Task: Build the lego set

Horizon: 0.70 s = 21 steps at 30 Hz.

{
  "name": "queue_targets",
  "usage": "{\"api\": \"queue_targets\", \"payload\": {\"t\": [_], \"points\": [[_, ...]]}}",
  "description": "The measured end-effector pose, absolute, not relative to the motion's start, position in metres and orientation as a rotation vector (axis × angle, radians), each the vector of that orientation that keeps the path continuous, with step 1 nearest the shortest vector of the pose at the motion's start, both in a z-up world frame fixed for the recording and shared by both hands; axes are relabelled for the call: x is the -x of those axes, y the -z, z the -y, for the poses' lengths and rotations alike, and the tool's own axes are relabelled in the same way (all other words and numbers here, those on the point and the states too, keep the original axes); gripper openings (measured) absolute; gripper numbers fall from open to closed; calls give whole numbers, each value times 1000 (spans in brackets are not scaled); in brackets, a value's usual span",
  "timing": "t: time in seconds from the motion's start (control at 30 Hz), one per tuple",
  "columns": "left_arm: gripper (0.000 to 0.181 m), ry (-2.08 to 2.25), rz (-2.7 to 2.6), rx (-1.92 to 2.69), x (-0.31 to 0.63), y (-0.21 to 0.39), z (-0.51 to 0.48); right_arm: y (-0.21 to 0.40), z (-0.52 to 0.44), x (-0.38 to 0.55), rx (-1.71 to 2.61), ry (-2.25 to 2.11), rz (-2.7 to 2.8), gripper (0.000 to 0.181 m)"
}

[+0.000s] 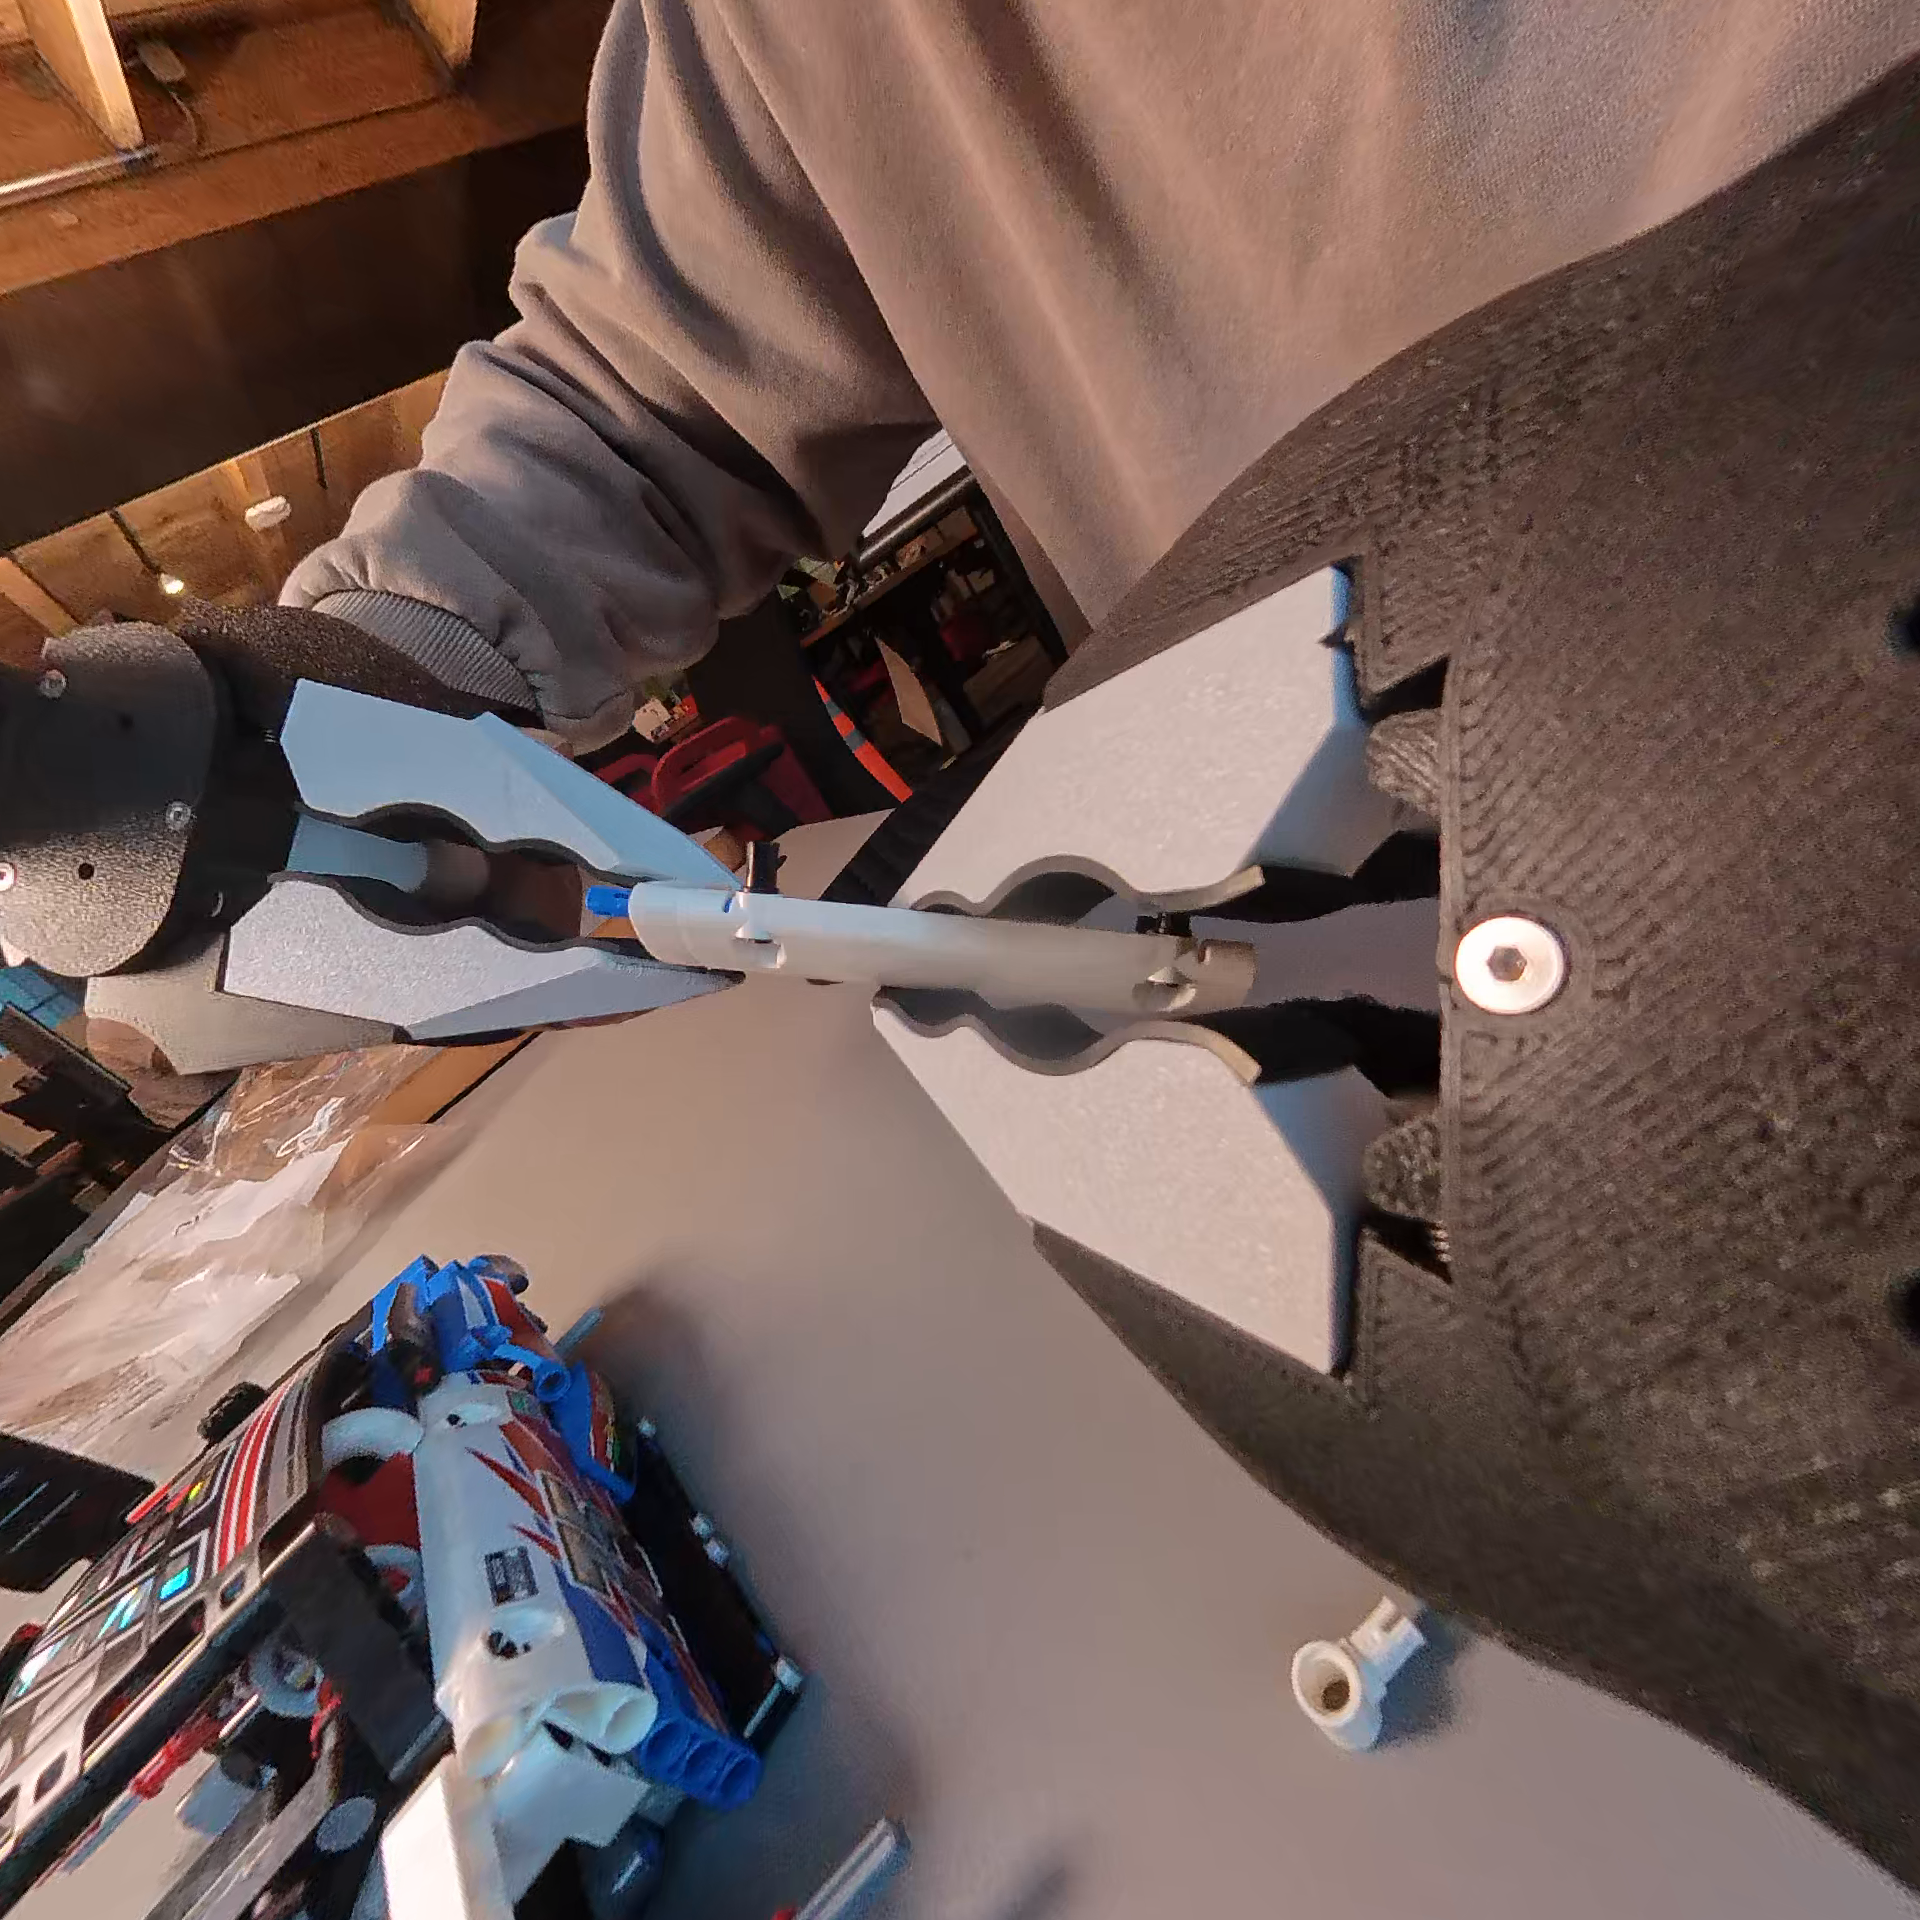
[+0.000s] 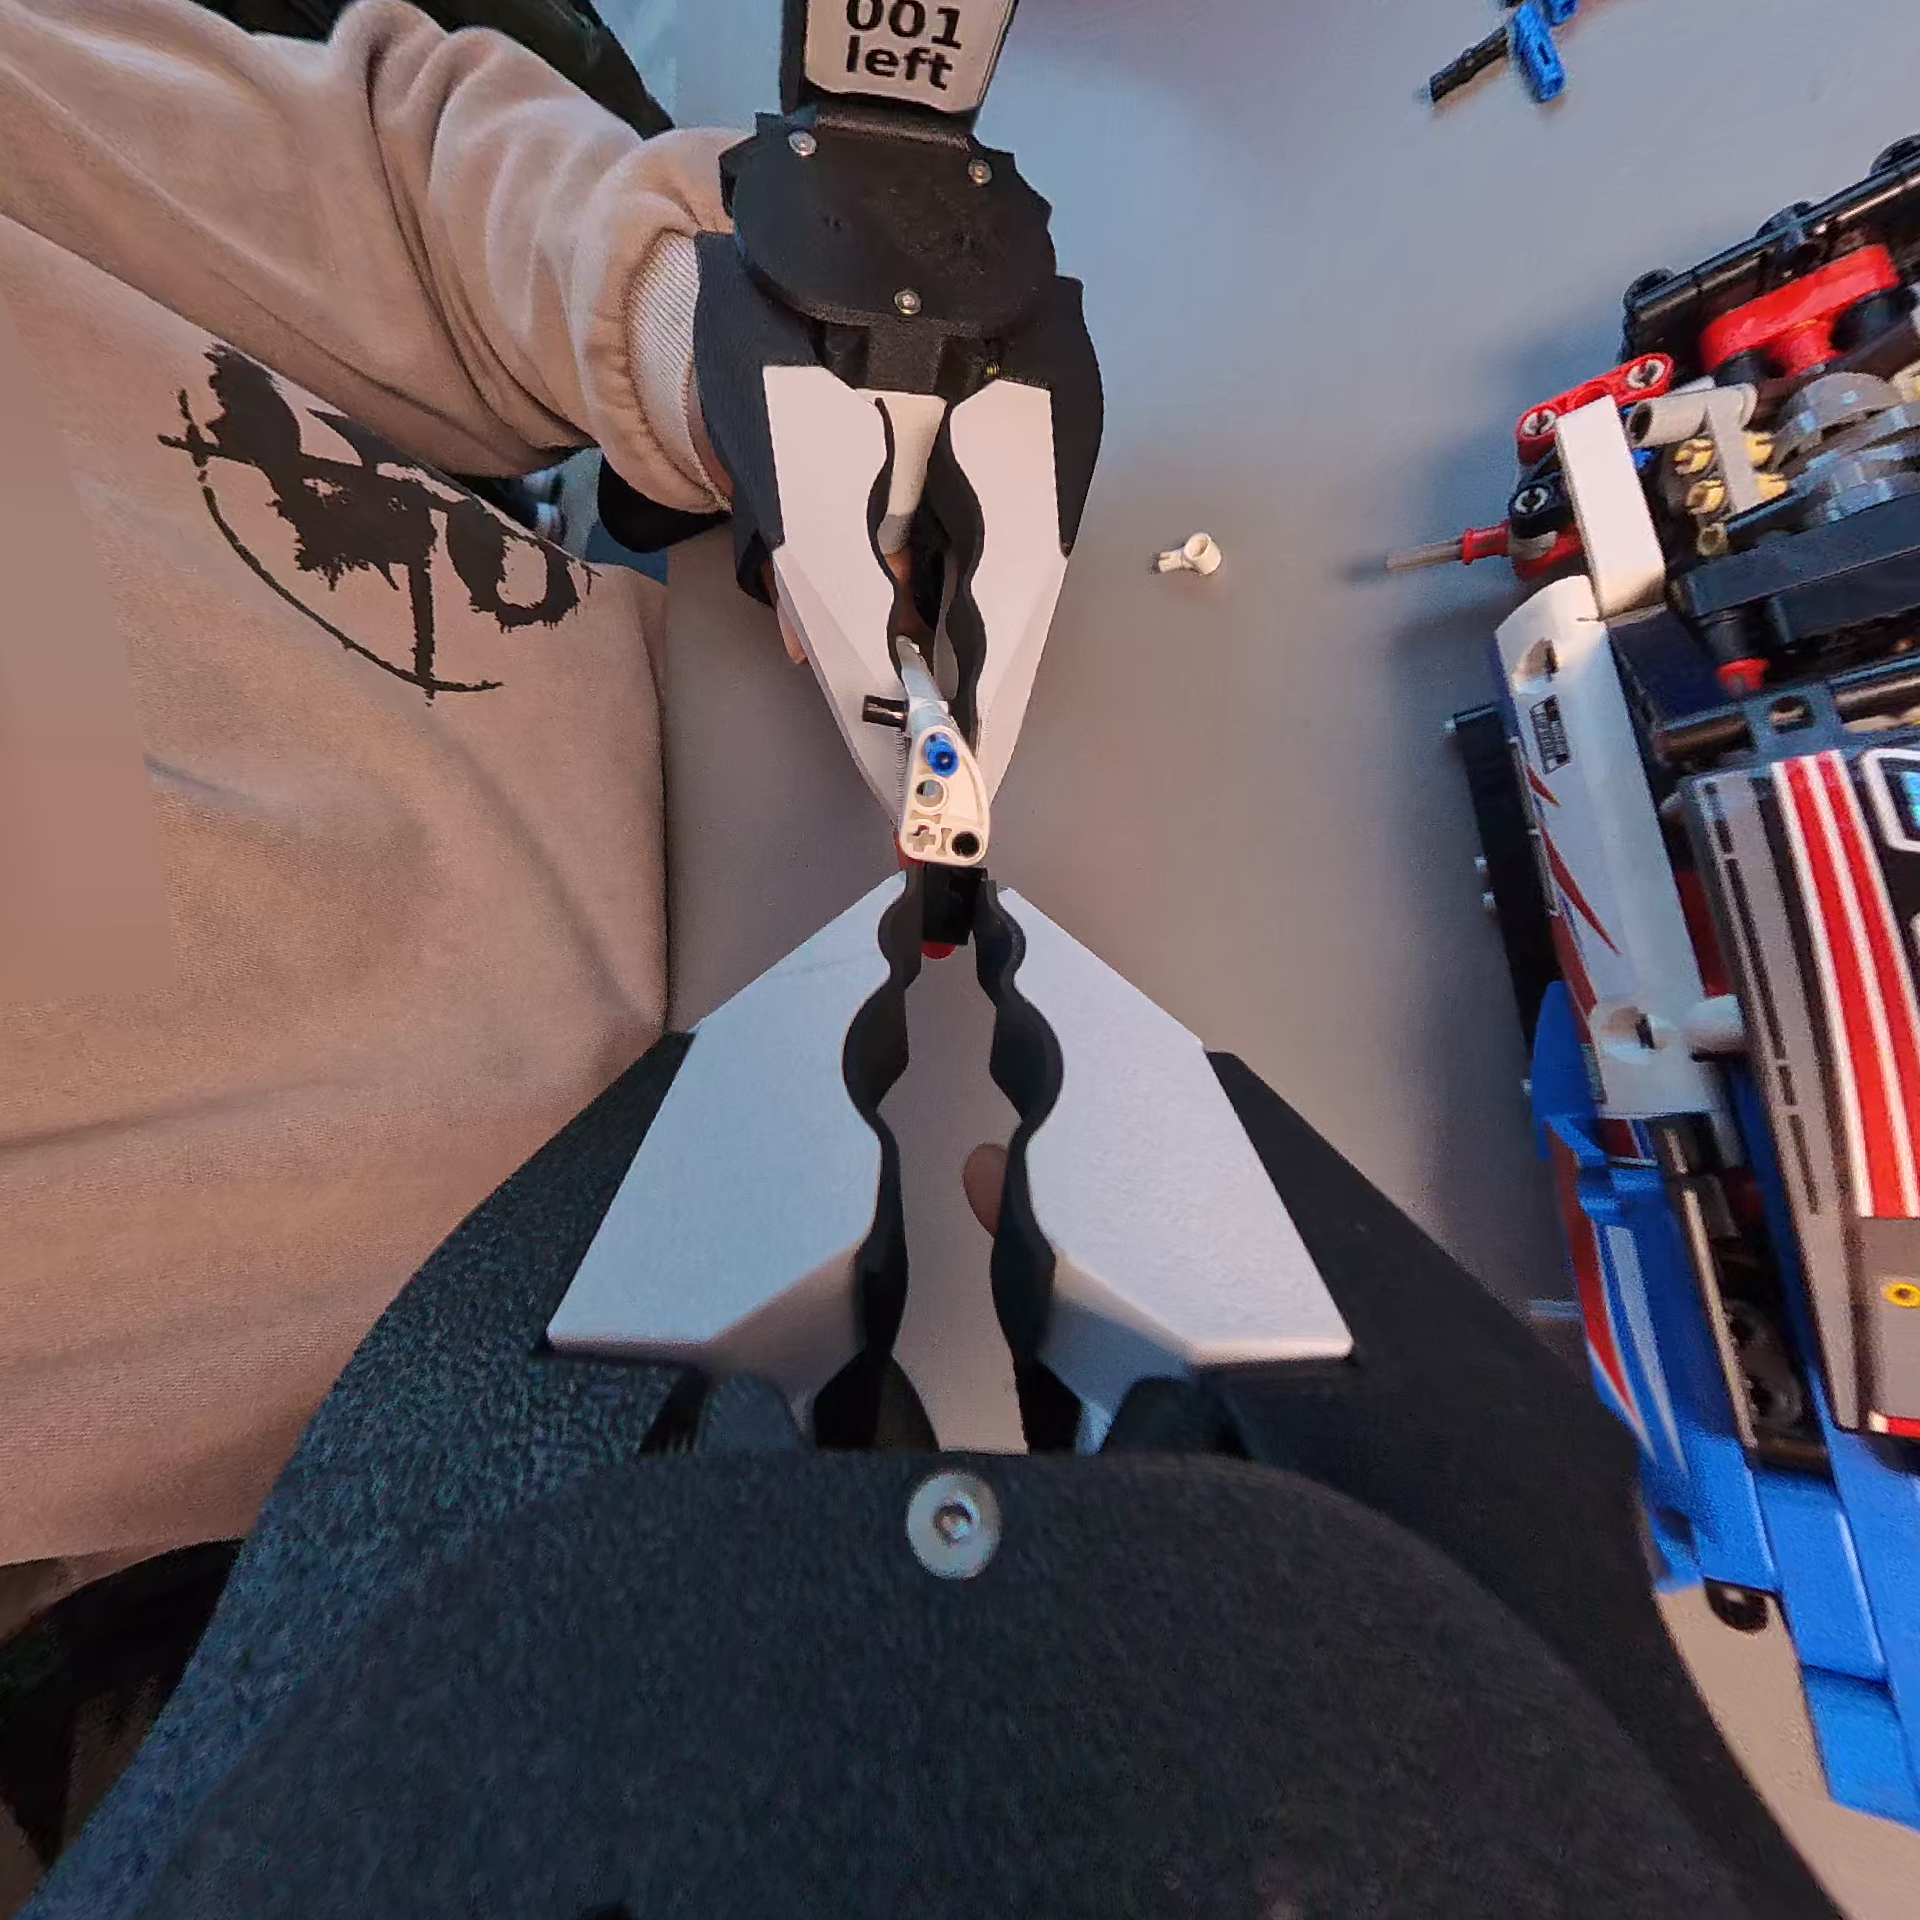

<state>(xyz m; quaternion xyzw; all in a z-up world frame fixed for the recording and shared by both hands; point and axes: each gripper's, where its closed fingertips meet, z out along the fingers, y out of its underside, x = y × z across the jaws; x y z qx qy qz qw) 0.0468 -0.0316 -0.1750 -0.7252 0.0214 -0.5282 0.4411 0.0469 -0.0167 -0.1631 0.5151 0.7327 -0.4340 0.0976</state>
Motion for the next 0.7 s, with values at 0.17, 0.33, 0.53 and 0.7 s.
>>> {"api": "queue_targets", "payload": {"t": [0.17, 0.33, 0.53, 0.7], "points": [[8, 1382, -79, 1700, -39, 153, 33, 136, 18, -38, -1535, 1537, -2213, 9], [7, 1412, -7, 1569, -8, 134, 34, 119, 17, -27, -1624, 1922, -2261, 29], [7, 1148, -17, 1580, 46, 128, 41, 165, 14, -20, -1922, 1947, -2354, 20], [8, 1006, 74, 1556, 94, 123, 49, 203, 27, -9, -1963, 1608, -2531, 16]]}}
